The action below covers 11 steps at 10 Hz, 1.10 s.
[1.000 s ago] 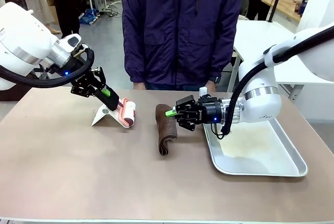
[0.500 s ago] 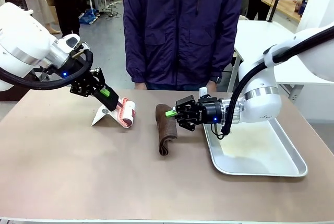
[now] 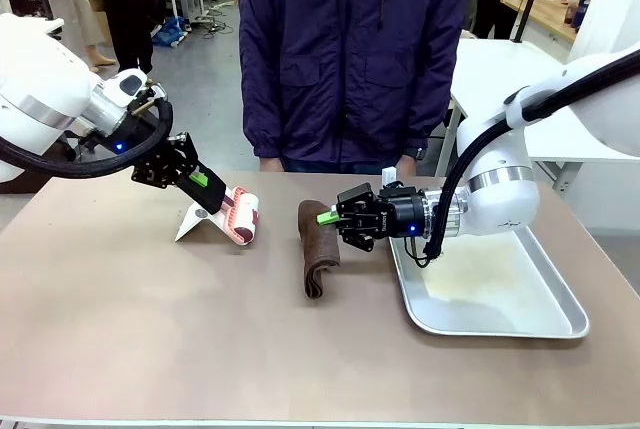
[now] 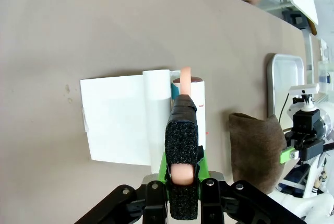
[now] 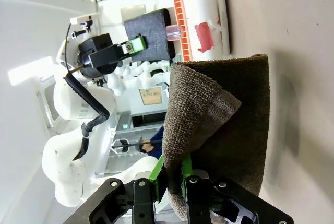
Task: Clean the surface of the table.
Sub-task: Return the Lint Roller and towel to their original positions.
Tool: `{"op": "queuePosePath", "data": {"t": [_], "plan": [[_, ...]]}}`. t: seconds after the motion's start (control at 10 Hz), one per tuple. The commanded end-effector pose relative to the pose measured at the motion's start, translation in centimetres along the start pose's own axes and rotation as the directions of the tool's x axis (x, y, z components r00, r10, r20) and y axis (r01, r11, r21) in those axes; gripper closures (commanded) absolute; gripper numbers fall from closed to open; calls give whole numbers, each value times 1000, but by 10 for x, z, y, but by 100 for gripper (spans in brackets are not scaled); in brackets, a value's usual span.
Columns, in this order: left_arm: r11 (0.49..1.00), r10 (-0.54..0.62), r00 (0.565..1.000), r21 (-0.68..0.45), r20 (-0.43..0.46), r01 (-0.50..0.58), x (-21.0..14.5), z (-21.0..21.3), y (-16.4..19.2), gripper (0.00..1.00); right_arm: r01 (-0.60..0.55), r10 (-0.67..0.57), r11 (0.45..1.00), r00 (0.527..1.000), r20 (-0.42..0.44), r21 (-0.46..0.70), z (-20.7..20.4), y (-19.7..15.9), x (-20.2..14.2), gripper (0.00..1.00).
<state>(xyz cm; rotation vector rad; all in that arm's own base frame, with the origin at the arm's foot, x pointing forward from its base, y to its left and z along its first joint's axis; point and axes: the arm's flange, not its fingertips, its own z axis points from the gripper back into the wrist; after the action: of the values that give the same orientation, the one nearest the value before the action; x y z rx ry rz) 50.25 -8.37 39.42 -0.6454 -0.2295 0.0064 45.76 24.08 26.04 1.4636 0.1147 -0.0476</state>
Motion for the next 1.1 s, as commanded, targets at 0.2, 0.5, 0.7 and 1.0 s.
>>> {"op": "queuePosePath", "data": {"t": [0.2,0.5,0.7,1.0], "plan": [[1000,9,1000,-1,12,-9,-5,-2,8,78,-2,1,1000,1000,-23,-23,-1,3,2,88],[1000,12,1000,0,11,-12,-4,-2,7,78,16,-17,997,1000,-15,-80,2,3,2,88],[1000,12,1000,2,10,-12,-4,-2,8,78,28,-25,983,1000,17,-183,4,7,0,88],[1000,10,1000,5,13,-10,-3,0,10,78,36,-15,948,997,70,-317,10,16,0,88]]}}
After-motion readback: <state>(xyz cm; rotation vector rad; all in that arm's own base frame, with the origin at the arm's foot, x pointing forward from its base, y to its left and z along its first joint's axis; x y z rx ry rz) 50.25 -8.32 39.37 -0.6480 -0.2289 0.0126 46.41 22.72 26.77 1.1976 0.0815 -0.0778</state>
